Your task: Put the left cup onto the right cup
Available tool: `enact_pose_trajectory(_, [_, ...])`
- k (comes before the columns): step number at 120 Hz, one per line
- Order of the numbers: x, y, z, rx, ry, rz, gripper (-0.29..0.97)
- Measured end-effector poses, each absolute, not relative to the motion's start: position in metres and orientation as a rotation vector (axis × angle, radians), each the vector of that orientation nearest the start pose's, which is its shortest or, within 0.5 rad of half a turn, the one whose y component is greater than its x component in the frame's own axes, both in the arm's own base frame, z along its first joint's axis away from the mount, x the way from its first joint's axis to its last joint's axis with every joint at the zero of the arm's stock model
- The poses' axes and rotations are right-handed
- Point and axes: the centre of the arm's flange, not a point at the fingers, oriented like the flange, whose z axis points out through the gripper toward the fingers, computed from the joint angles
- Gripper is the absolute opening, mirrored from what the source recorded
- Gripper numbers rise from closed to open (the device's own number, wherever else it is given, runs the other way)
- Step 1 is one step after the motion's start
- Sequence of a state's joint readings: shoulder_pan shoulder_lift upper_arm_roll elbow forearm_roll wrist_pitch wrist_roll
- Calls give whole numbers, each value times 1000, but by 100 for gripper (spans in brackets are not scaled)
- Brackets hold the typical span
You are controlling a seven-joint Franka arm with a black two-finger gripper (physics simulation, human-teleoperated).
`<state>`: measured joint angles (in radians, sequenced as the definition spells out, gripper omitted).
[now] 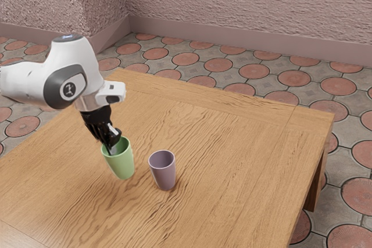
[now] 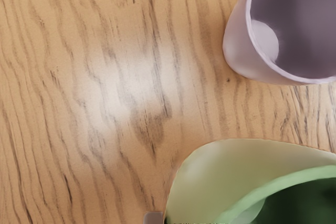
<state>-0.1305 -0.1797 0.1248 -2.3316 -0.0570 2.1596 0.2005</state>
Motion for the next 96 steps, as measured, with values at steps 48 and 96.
enact_pose_trajectory(48, [492,-25,447,-3210,350,14,-10])
enact_pose_trajectory(96, [507,-48,464,-3215,415,-9,-10])
